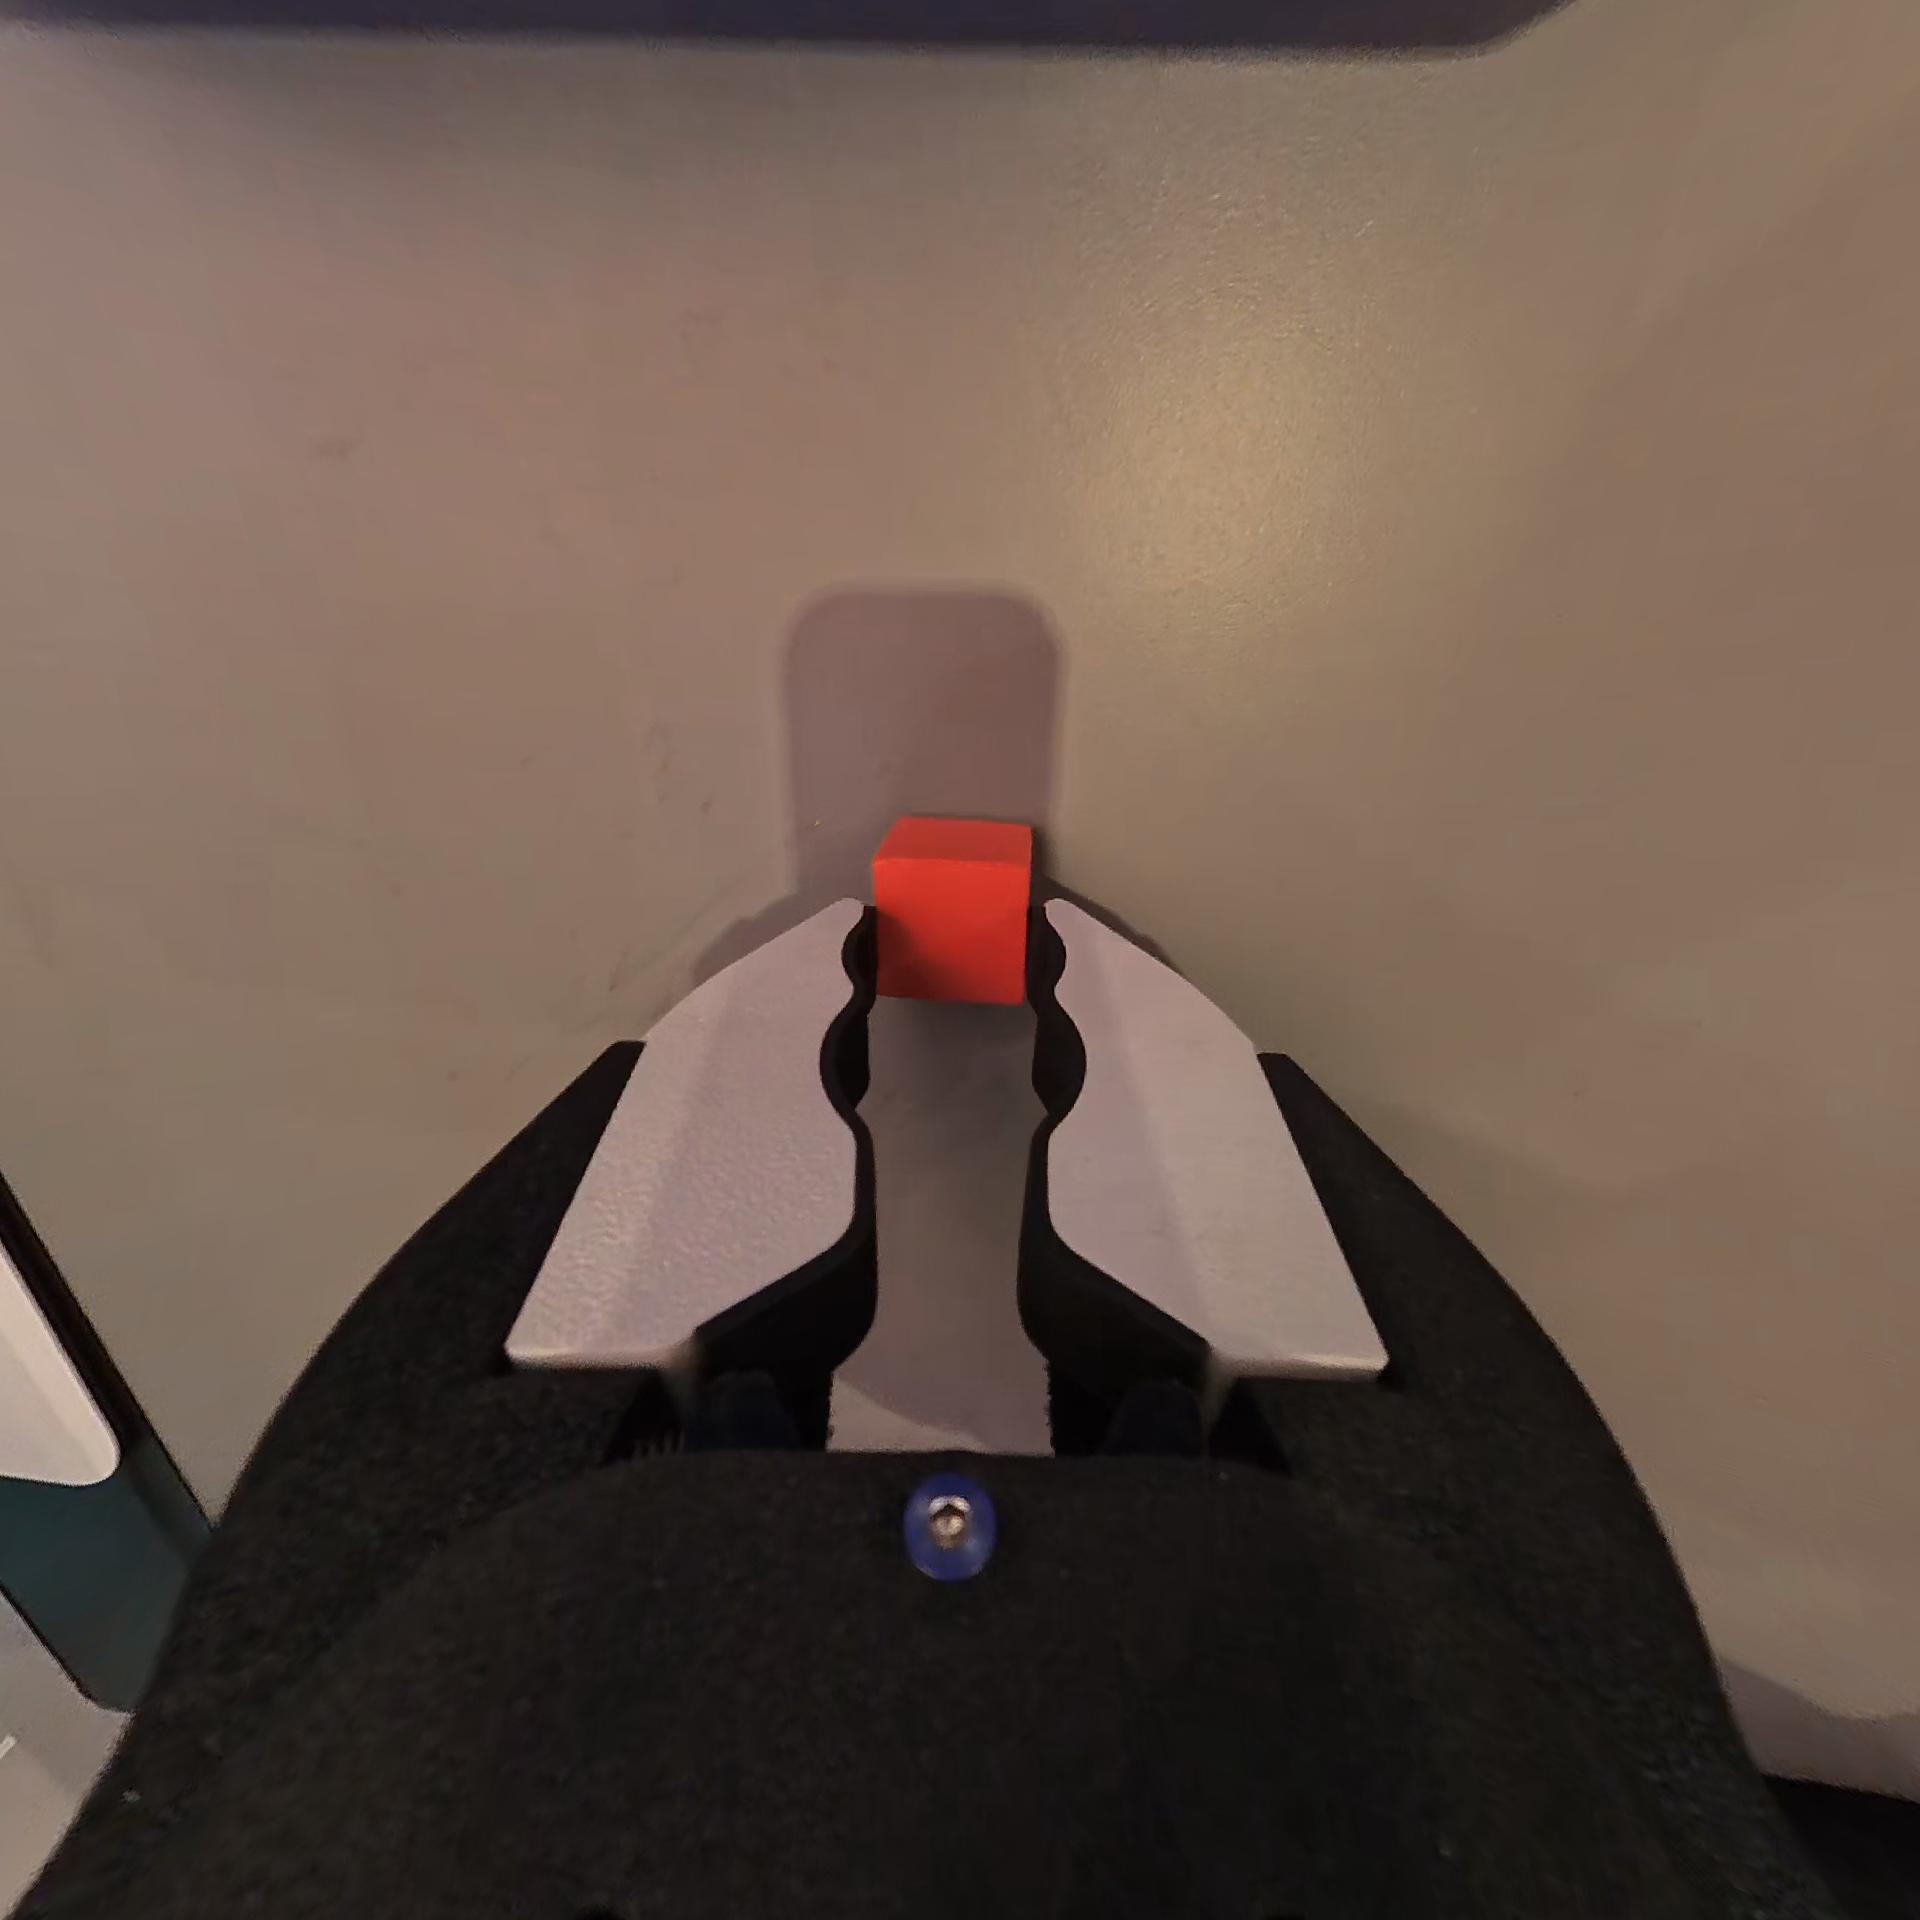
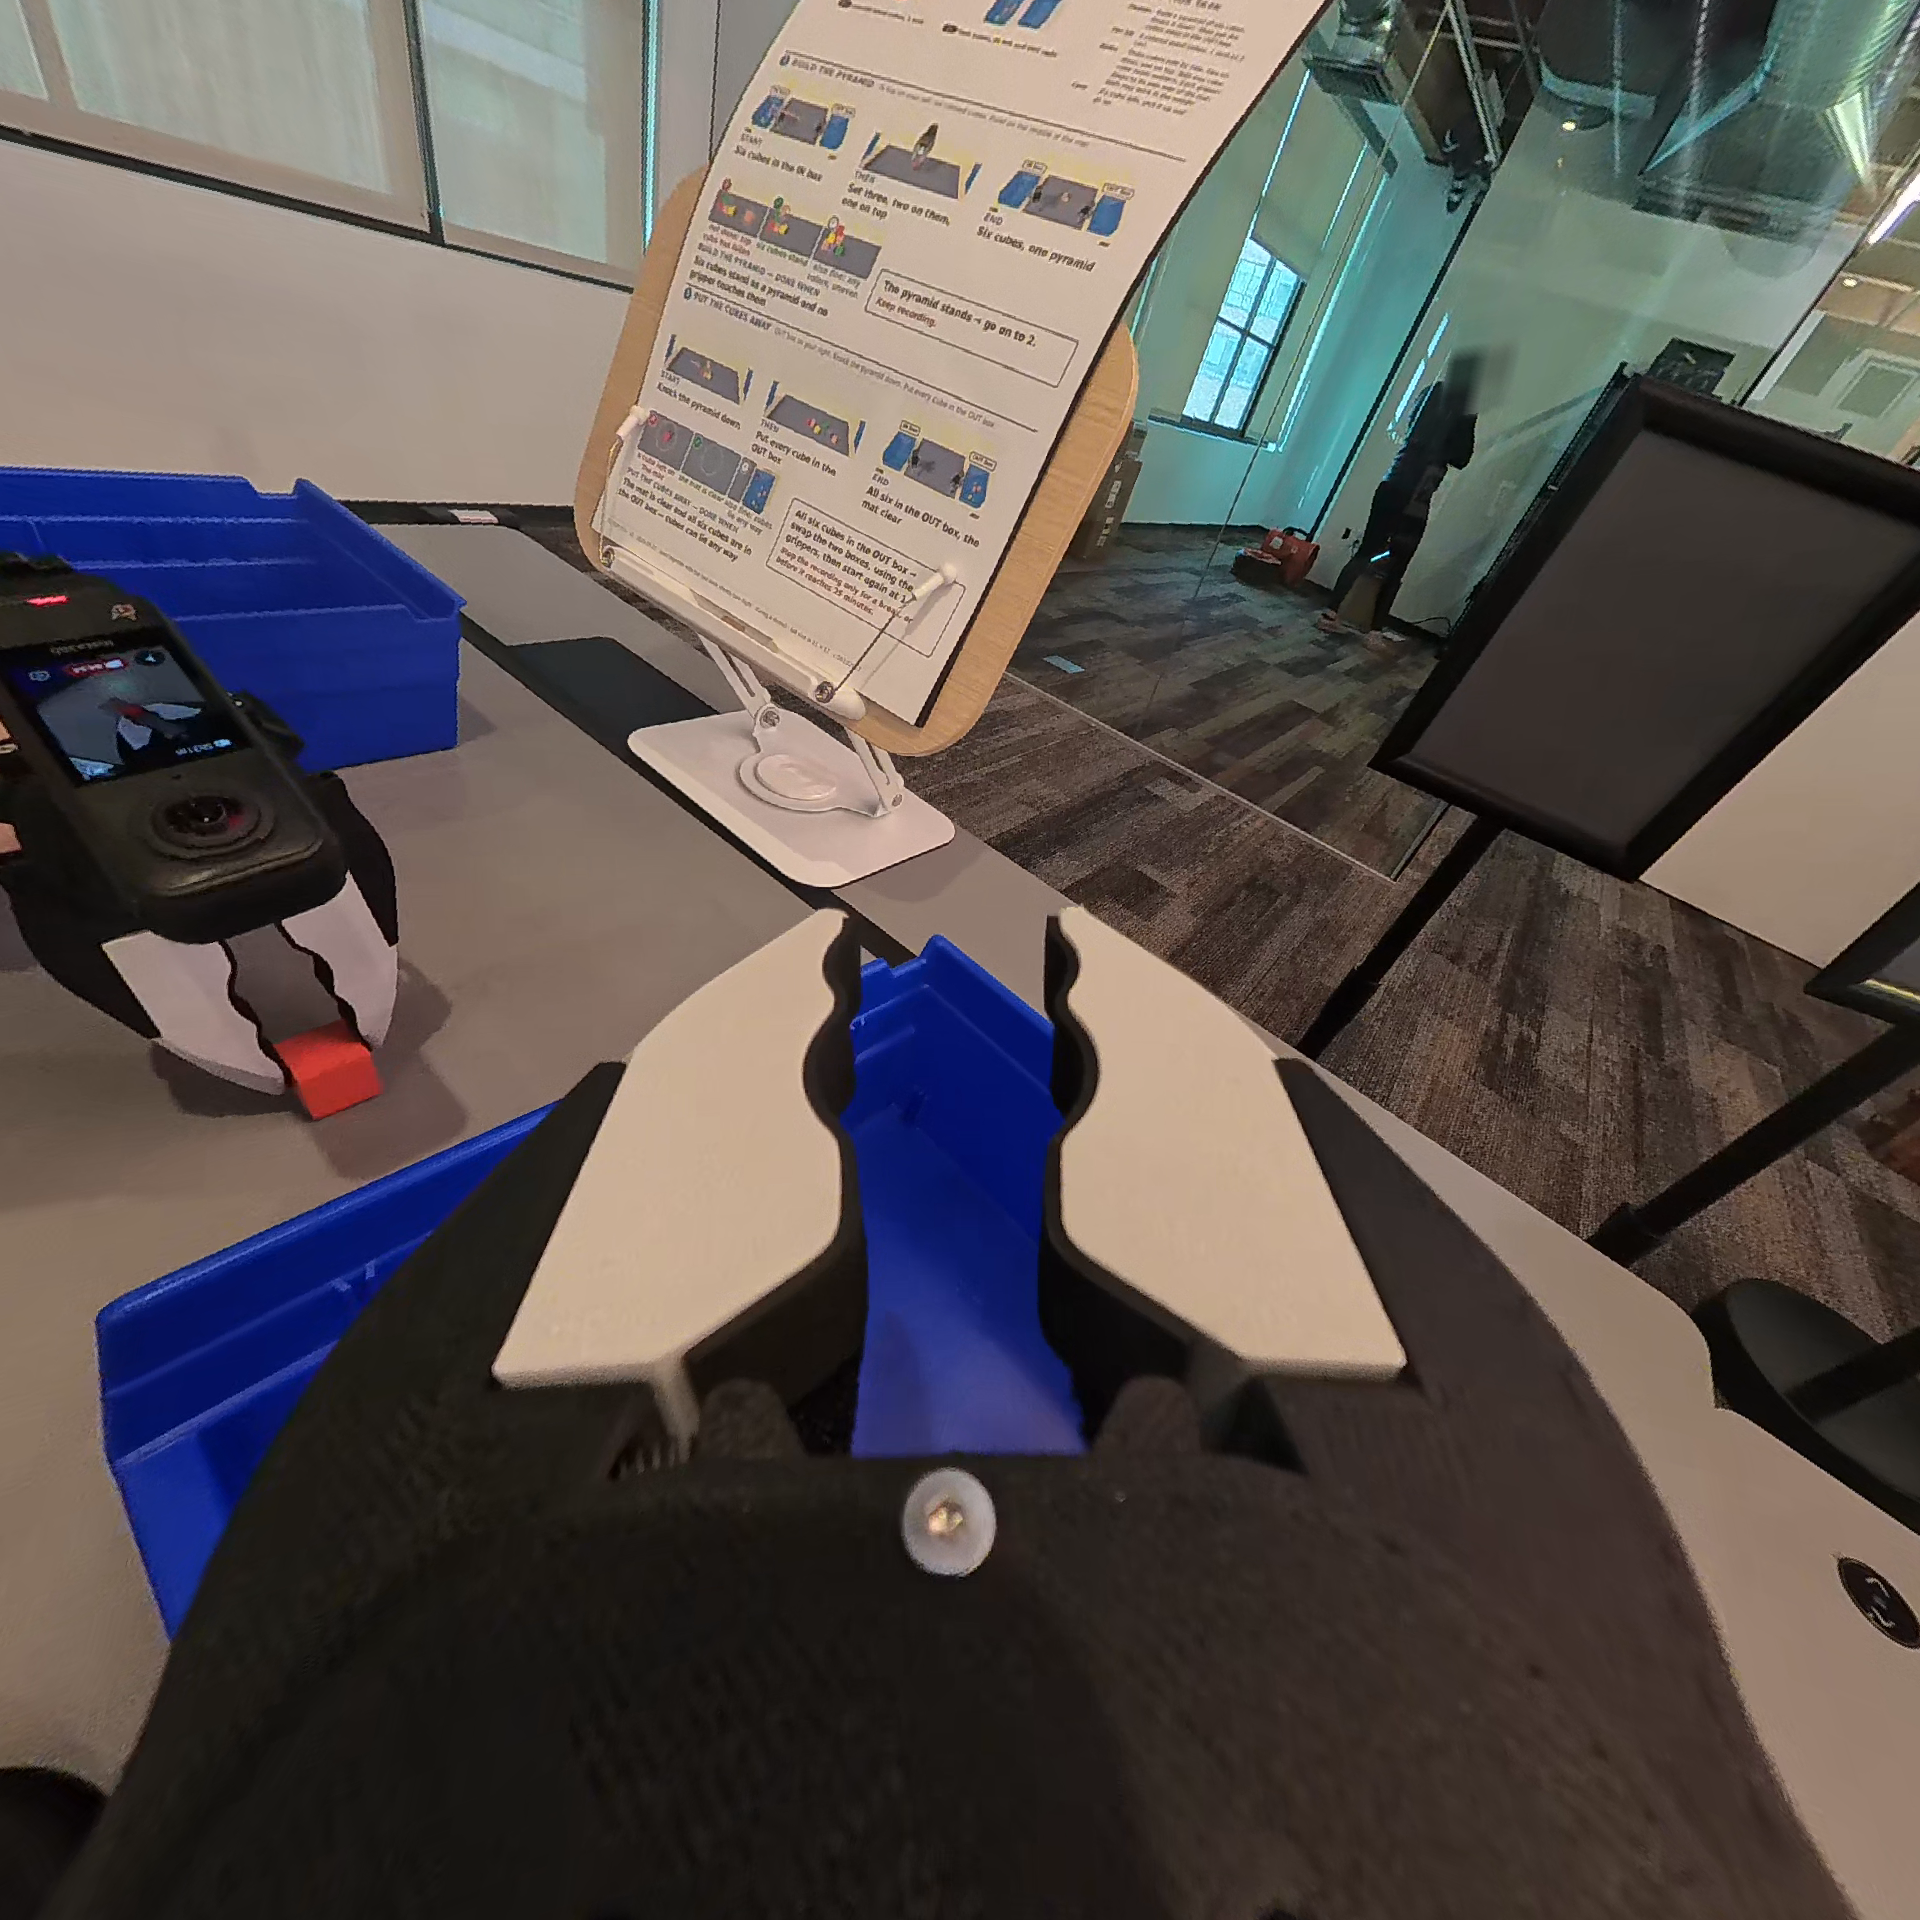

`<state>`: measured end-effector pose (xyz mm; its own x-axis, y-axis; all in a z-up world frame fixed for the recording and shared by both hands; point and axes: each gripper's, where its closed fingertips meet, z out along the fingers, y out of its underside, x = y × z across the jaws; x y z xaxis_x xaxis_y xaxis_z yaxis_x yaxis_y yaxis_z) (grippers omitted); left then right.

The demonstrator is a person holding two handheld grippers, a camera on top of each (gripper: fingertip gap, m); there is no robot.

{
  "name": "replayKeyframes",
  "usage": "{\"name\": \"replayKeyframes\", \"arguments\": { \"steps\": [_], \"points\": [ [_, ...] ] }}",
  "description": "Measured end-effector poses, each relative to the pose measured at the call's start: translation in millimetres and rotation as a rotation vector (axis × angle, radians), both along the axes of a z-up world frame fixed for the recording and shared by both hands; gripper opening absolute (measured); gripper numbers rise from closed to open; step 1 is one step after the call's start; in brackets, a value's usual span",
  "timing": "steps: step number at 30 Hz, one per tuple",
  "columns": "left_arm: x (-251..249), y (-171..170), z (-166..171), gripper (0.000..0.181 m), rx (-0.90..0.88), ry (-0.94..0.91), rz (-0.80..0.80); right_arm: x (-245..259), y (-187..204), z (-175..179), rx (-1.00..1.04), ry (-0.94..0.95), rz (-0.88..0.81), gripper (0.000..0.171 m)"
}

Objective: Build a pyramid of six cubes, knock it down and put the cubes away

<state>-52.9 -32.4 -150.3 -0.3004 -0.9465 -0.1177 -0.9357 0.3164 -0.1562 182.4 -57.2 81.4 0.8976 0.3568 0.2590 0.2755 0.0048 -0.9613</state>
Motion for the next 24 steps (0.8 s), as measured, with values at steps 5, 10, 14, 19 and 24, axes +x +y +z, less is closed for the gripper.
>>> {"name": "replayKeyframes", "arguments": {
  "steps": [5,10,14,19,24],
  "points": [
    [3,-2,1,0.03,-0.031,-0.033,0.023,2,0,-6,-0.028,-0.001,0.001,0.035],
    [-1,7,34,0.036,0.019,-0.119,0.04,4,-2,-2,-0.009,0.005,-0.004,0.035],
    [-19,28,96,0.038,0.064,-0.303,0.126,7,-5,4,0.015,0.031,-0.002,0.035],
    [-113,100,159,0.041,0.166,-0.458,0.417,10,-8,8,0.033,0.051,-0.006,0.035],
    [-243,146,126,0.038,0.111,-0.324,0.729,13,-8,5,0.023,0.052,-0.013,0.035]
  ]
}}
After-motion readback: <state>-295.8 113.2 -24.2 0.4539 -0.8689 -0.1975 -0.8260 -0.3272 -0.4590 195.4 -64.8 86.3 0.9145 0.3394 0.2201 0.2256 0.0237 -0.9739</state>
